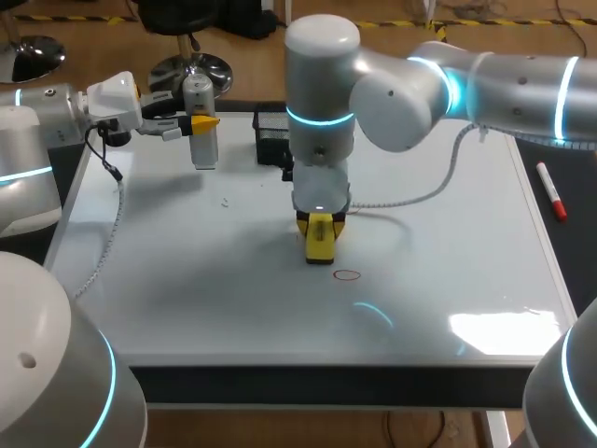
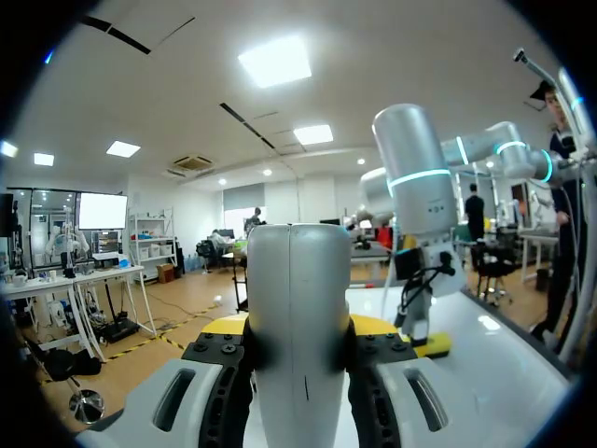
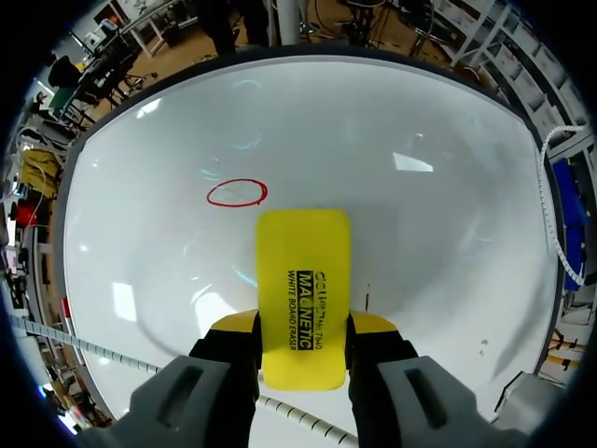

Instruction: Pick up the inspection probe, press it on each red-marked spot on the whiteboard one by one, put down the probe, pick up the eraser, and wipe off all the red marks.

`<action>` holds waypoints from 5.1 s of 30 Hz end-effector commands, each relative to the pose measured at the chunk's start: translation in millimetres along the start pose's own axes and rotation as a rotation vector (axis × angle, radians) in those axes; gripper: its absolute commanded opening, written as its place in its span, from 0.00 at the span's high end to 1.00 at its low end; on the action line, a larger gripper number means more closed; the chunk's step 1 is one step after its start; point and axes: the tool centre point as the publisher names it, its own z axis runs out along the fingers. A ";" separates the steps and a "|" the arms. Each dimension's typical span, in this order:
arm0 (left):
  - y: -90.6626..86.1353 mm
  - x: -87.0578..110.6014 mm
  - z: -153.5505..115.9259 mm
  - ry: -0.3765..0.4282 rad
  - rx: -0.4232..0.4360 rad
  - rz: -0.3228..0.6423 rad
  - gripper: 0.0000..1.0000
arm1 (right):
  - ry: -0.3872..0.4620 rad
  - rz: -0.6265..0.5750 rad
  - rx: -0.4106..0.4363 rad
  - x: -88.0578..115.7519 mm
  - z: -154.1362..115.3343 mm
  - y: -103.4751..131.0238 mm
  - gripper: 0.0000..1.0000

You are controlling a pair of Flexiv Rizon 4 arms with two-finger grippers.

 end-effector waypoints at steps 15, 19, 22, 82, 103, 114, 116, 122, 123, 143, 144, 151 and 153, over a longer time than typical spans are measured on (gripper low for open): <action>-0.7 0.1 0.2 -0.001 0.001 0.002 1.00 | -0.032 -0.013 0.061 2.3 1.2 -7.3 1.00; -0.7 0.1 0.2 -0.001 0.001 0.002 1.00 | -0.053 -0.010 0.073 0.8 -16.9 -10.5 1.00; -0.7 0.1 0.2 -0.001 0.001 0.002 1.00 | -0.072 -0.010 0.072 1.6 -34.1 -15.0 1.00; -0.7 0.1 0.2 -0.001 0.001 0.002 1.00 | -0.003 0.408 0.067 228.1 -103.7 -147.4 1.00; -0.7 0.1 0.2 -0.001 0.001 0.002 1.00 | -0.016 0.454 0.098 233.7 -107.3 -157.3 1.00; -0.7 0.1 0.2 -0.001 0.001 0.002 1.00 | -0.016 0.454 0.098 233.7 -107.3 -157.3 1.00; -2.6 2.2 0.3 -0.002 0.007 0.003 1.00 | -0.016 0.454 0.098 233.7 -107.3 -157.3 1.00; -16.0 16.9 9.0 0.011 0.021 0.028 1.00 | -0.016 0.454 0.098 233.7 -107.3 -157.3 1.00; -18.1 19.3 11.3 0.017 0.021 0.030 1.00 | -0.016 0.454 0.098 233.7 -107.3 -157.3 1.00; -37.2 88.5 76.4 0.264 0.098 0.021 1.00 | -0.016 0.454 0.098 233.7 -107.3 -157.3 1.00; -36.7 90.9 78.3 0.274 0.101 0.019 1.00 | -0.016 0.454 0.098 233.7 -107.3 -157.3 1.00; -33.4 104.8 94.4 0.349 0.123 0.009 1.00 | -0.016 0.454 0.098 233.7 -107.3 -157.3 1.00; -31.1 107.4 99.7 0.374 0.131 0.009 1.00 | -0.016 0.454 0.098 233.7 -107.3 -157.3 1.00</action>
